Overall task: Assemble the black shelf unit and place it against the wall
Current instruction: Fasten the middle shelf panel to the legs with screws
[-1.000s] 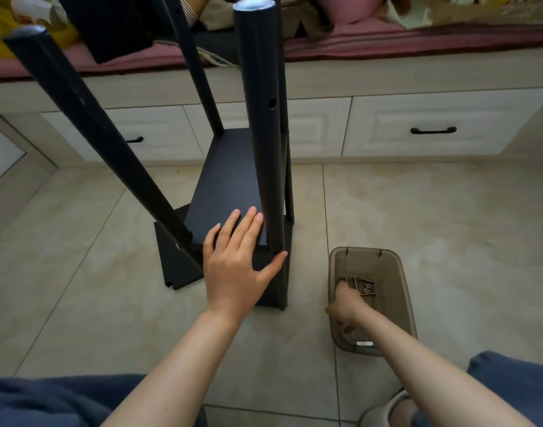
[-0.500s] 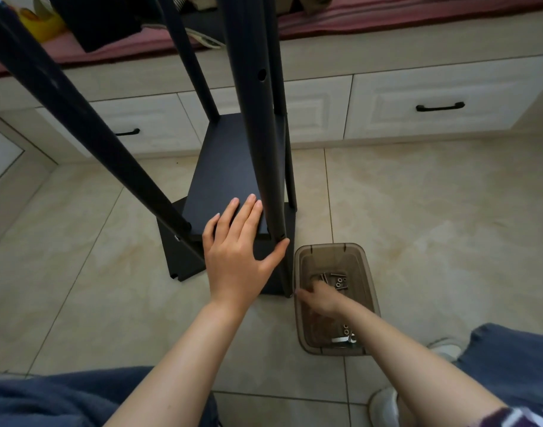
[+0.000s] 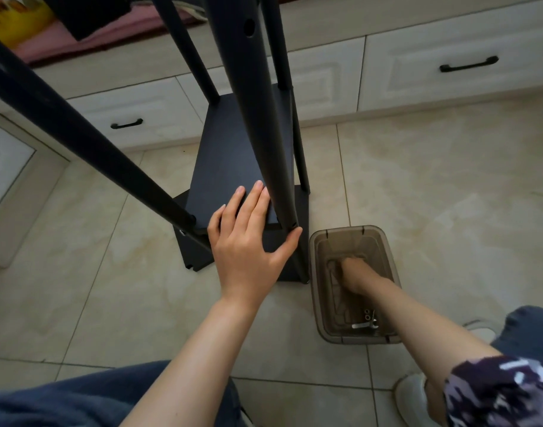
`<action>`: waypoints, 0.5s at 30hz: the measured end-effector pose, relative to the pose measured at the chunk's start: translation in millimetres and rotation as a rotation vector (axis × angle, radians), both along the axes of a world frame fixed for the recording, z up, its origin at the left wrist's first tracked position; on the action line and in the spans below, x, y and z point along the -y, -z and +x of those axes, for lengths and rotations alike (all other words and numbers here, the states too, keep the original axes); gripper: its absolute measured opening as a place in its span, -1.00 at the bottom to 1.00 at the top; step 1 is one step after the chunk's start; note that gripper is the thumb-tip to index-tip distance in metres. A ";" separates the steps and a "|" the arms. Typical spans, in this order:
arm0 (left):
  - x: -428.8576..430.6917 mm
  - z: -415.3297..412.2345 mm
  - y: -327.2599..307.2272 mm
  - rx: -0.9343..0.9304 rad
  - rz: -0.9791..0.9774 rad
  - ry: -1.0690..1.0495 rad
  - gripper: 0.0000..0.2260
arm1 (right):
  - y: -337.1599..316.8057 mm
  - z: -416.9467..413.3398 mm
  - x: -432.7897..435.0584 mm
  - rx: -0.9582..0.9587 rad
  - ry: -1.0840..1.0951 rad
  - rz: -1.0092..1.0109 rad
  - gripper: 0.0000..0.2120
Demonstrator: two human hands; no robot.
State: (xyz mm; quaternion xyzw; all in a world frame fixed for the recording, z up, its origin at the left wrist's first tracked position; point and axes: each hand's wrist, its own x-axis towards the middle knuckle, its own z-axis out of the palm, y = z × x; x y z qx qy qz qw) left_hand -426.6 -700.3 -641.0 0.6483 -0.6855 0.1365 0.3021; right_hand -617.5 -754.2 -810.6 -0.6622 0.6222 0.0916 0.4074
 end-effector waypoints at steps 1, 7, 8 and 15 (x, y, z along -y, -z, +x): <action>-0.2 0.4 0.5 0.000 -0.002 -0.001 -0.45 | 2.9 -0.5 0.5 -0.019 -0.050 -0.011 -0.70; -0.4 0.9 3.2 -0.004 -0.003 0.002 -0.46 | 19.5 -2.6 3.1 -0.088 -0.201 -0.095 -0.54; -0.1 0.8 3.8 -0.005 -0.003 0.000 -0.47 | 20.2 -2.1 2.5 -0.095 -0.210 -0.114 -0.56; 1.0 -0.4 5.2 -0.008 -0.016 0.000 -0.48 | 29.9 1.2 -6.7 -0.123 -0.232 -0.144 -0.64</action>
